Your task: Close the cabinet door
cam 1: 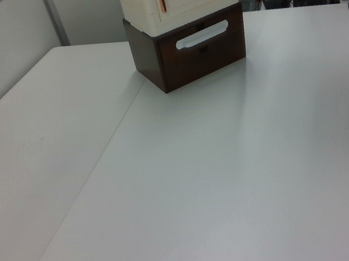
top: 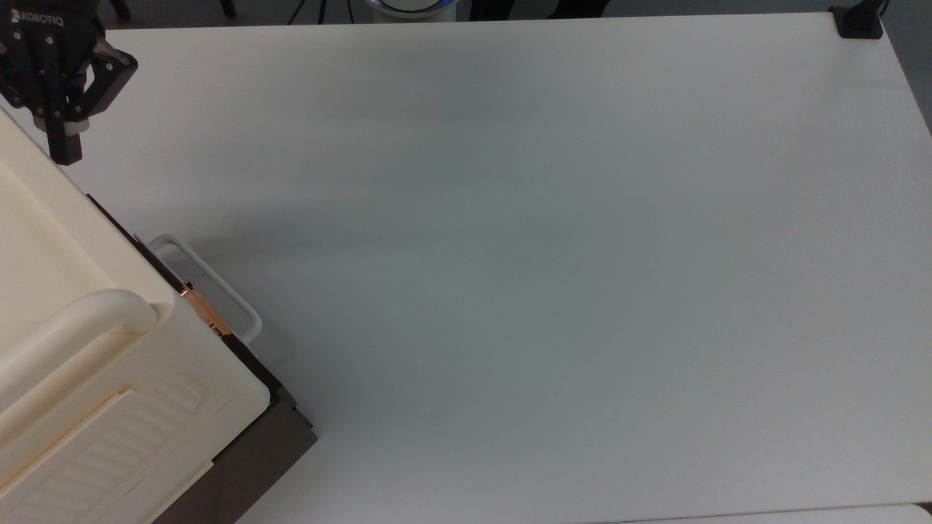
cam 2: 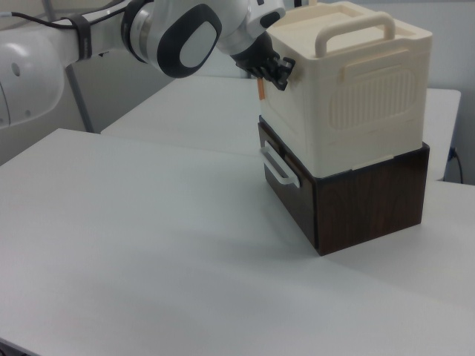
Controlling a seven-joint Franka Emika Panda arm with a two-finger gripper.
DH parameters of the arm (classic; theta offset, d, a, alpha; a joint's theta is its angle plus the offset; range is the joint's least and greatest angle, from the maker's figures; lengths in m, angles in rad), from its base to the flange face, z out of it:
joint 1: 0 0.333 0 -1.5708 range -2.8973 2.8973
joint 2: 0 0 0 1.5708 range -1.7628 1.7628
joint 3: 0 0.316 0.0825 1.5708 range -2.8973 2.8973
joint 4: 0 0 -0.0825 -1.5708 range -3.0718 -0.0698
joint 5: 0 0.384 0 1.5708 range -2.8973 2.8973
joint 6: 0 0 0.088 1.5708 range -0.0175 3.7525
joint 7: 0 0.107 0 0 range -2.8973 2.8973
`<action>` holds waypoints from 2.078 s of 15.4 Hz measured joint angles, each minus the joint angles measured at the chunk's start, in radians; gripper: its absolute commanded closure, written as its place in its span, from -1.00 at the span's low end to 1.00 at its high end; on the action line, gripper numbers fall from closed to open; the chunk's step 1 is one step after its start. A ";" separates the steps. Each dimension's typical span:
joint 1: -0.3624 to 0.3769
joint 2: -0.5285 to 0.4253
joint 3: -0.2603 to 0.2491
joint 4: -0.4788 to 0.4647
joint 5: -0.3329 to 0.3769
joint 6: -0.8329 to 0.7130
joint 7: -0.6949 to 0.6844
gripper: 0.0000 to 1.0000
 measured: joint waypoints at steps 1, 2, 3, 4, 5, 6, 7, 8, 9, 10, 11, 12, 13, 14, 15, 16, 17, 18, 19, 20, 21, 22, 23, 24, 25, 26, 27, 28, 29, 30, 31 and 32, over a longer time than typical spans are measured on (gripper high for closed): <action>0.000 0.000 0.000 0.001 0.000 0.000 0.001 1.00; 0.000 0.000 0.000 0.002 0.000 0.000 0.001 1.00; 0.000 0.000 0.000 0.002 0.000 0.000 0.001 1.00; 0.001 0.000 0.000 0.002 0.000 0.000 0.001 1.00; 0.001 0.000 0.003 0.001 0.000 -0.005 0.001 1.00; 0.002 0.000 0.009 0.000 0.000 -0.024 0.001 1.00; 0.002 0.000 0.018 0.000 0.000 -0.055 0.001 1.00; 0.002 0.000 0.027 0.000 0.000 -0.085 0.001 1.00; 0.004 -0.001 0.035 0.000 -0.001 -0.118 0.001 1.00; 0.009 -0.004 0.042 0.001 -0.007 -0.154 0.001 1.00; 0.019 -0.007 0.047 0.001 -0.019 -0.191 0.001 1.00; 0.030 -0.013 0.050 0.002 -0.037 -0.231 0.002 1.00; 0.044 -0.019 0.053 0.002 -0.060 -0.271 0.015 1.00; 0.060 -0.026 0.053 0.002 -0.083 -0.312 0.037 1.00; 0.076 -0.034 0.054 0.002 -0.105 -0.351 0.064 1.00; 0.091 -0.044 0.055 0.002 -0.125 -0.395 0.086 1.00; 0.107 -0.054 0.057 0.002 -0.142 -0.443 0.105 1.00; 0.121 -0.066 0.062 0.002 -0.160 -0.496 0.118 1.00; 0.132 -0.079 0.070 0.002 -0.179 -0.551 0.126 1.00; 0.140 -0.092 0.084 0.003 -0.201 -0.609 0.134 1.00; 0.147 -0.106 0.100 0.002 -0.220 -0.664 0.137 0.98; 0.150 -0.118 0.121 0.002 -0.237 -0.713 0.140 0.96; 0.154 -0.130 0.140 0.001 -0.252 -0.756 0.148 0.93; 0.157 -0.139 0.157 0.000 -0.261 -0.787 0.164 0.86; 0.160 -0.149 0.170 -0.003 -0.268 -0.807 0.193 0.68; 0.161 -0.157 0.181 -0.008 -0.271 -0.817 0.225 0.12; 0.161 -0.163 0.188 -0.013 -0.272 -0.820 0.244 -0.31; 0.161 -0.170 0.191 -0.021 -0.272 -0.820 0.257 -0.52; 0.161 -0.174 0.191 -0.028 -0.272 -0.820 0.264 -0.98; 0.160 -0.175 0.191 -0.031 -0.272 -0.820 0.265 -1.00; 0.159 -0.175 0.191 -0.033 -0.273 -0.820 0.265 -1.00; 0.158 -0.175 0.191 -0.036 -0.277 -0.820 0.265 -1.00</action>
